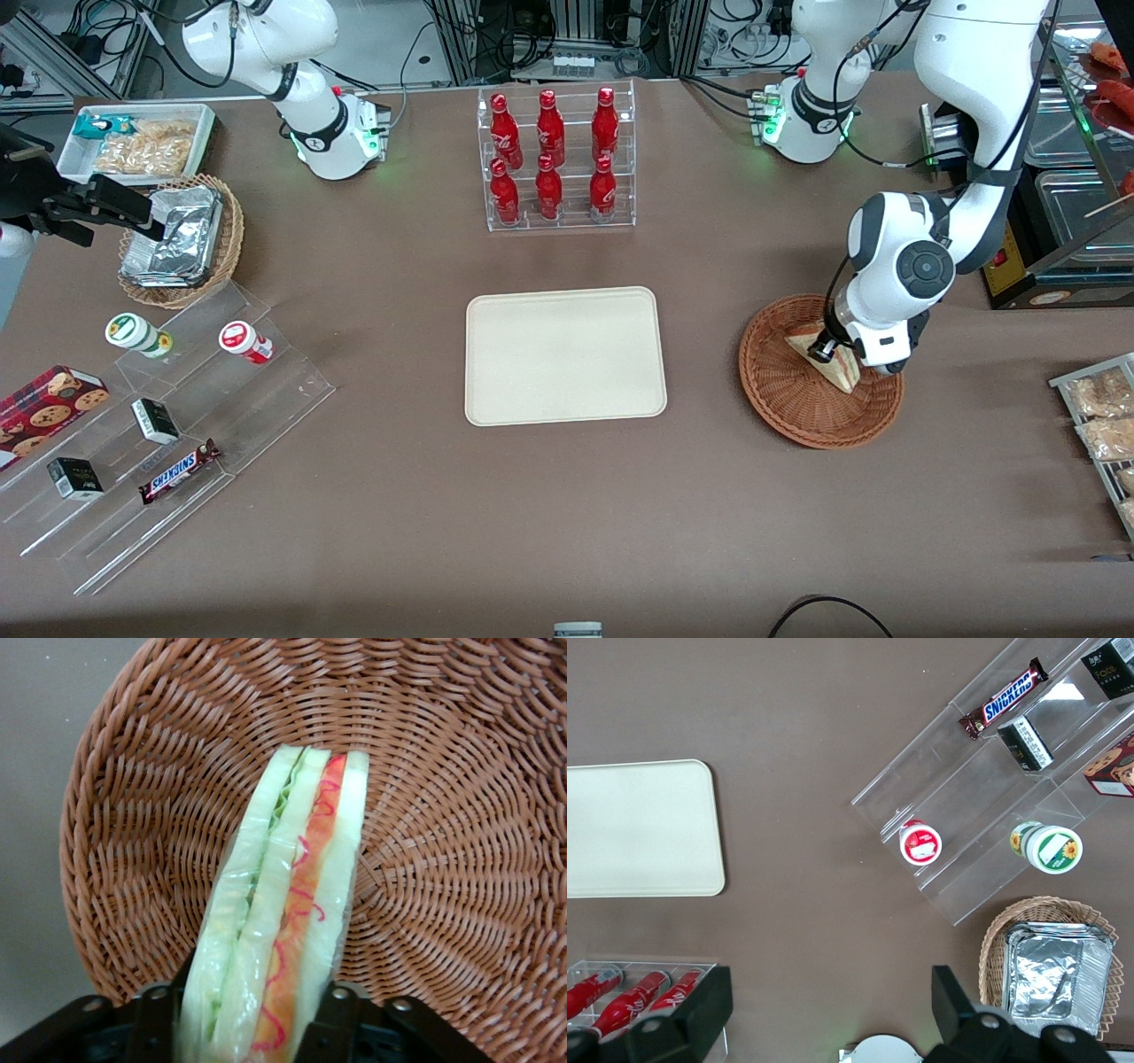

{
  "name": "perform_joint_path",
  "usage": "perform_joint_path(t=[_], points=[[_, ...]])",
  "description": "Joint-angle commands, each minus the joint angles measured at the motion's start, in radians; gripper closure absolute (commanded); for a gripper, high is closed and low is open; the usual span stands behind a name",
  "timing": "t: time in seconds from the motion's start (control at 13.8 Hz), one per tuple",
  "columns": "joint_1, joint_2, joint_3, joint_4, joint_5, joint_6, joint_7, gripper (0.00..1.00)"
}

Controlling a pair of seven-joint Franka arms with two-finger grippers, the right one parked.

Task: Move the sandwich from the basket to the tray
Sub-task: 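Lower the left gripper and close it on the sandwich's crust edge, then lift the sandwich with the left gripper and carry it over the tray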

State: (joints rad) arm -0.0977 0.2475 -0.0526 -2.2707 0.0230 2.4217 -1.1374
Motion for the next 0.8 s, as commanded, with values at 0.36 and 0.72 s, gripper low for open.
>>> perform_joint_path(t=[0.36,0.72], points=[[-0.033,-0.016,-0.013,0.205,0.015,-0.327,0.202,0.97],[-0.125,0.061,-0.016,0.402,0.014,-0.532,0.479,0.97]])
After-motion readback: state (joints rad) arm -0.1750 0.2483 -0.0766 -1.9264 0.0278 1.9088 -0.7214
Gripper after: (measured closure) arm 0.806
